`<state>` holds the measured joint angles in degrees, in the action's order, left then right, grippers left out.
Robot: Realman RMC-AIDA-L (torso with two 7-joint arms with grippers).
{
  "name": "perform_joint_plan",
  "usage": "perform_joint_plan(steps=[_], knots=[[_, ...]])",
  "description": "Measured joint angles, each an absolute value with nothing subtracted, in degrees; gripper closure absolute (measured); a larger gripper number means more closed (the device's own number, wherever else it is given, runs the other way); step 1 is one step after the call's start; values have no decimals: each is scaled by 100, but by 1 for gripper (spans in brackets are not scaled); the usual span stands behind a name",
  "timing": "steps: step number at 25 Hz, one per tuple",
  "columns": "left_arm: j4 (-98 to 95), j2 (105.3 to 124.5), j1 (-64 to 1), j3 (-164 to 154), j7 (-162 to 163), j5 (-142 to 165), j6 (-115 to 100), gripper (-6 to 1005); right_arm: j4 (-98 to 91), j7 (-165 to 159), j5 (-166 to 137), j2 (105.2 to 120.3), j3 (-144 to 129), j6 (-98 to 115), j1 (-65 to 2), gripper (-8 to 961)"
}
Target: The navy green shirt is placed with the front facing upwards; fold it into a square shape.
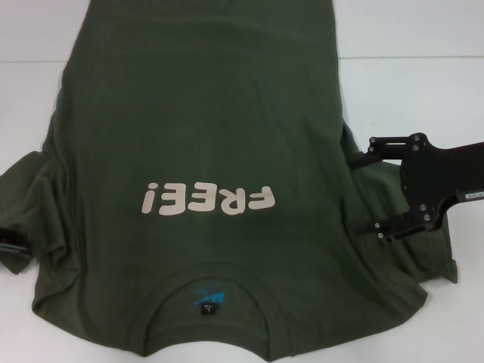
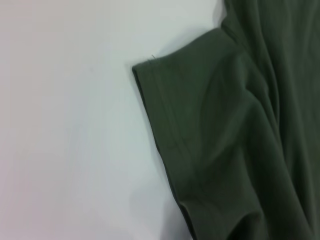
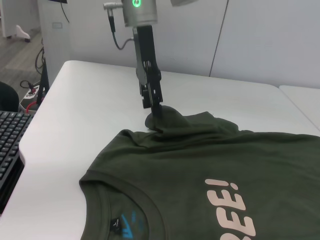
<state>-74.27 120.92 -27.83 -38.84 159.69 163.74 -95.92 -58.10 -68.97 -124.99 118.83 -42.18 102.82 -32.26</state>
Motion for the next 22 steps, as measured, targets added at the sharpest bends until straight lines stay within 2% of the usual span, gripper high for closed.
perform_joint_plan(steps=[14,22], knots=[[-6898,12113,-2805,-4279,16033,16374,-8996,152,-5809,-6904,-12498,11883,-4219,10266,-3226,8],[-6876,12143,-2790,-4456,16069,16374,-8894,211,-5809,-6899,-12498,11891,-4210,10254,-3235,9]])
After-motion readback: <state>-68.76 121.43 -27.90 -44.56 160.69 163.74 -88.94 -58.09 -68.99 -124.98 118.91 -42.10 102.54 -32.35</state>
